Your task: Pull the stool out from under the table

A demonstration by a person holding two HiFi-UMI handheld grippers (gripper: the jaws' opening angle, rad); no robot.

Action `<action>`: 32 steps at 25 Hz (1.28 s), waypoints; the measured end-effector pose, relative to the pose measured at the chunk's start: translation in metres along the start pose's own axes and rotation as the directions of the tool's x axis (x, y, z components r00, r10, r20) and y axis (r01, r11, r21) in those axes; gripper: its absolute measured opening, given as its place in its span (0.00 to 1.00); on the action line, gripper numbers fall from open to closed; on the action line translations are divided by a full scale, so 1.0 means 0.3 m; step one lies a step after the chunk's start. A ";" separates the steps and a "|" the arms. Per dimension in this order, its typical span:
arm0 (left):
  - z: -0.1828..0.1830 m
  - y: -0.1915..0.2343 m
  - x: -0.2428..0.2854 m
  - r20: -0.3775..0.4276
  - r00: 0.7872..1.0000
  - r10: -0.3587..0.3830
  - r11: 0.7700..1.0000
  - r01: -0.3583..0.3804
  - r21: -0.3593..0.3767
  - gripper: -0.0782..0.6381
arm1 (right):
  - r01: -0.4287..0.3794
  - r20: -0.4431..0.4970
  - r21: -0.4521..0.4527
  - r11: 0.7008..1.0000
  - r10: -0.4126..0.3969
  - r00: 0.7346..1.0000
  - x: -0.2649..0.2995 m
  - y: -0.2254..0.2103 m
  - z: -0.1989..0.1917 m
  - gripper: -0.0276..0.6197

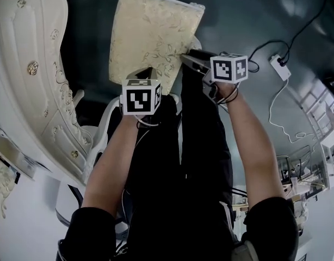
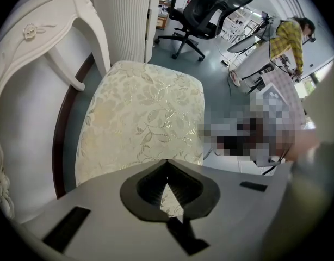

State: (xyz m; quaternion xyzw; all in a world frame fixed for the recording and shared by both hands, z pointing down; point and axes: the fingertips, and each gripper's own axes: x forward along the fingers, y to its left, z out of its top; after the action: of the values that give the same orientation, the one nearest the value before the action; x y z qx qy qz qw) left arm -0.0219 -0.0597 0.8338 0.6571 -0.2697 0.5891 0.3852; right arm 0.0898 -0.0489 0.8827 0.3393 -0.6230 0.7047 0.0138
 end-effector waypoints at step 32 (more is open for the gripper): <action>0.290 -0.125 -1.750 0.851 0.525 -0.004 0.998 0.058 -0.031 0.11 | 0.418 0.591 -0.699 0.580 0.139 0.795 -0.723 1.824 0.217 0.06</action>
State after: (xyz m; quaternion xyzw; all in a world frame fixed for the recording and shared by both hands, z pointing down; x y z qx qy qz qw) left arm -0.0264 -0.1627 0.3105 0.8546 -0.4275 0.1800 0.2335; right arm 0.0447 -0.1413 0.2994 0.5465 -0.8125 0.2006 0.0305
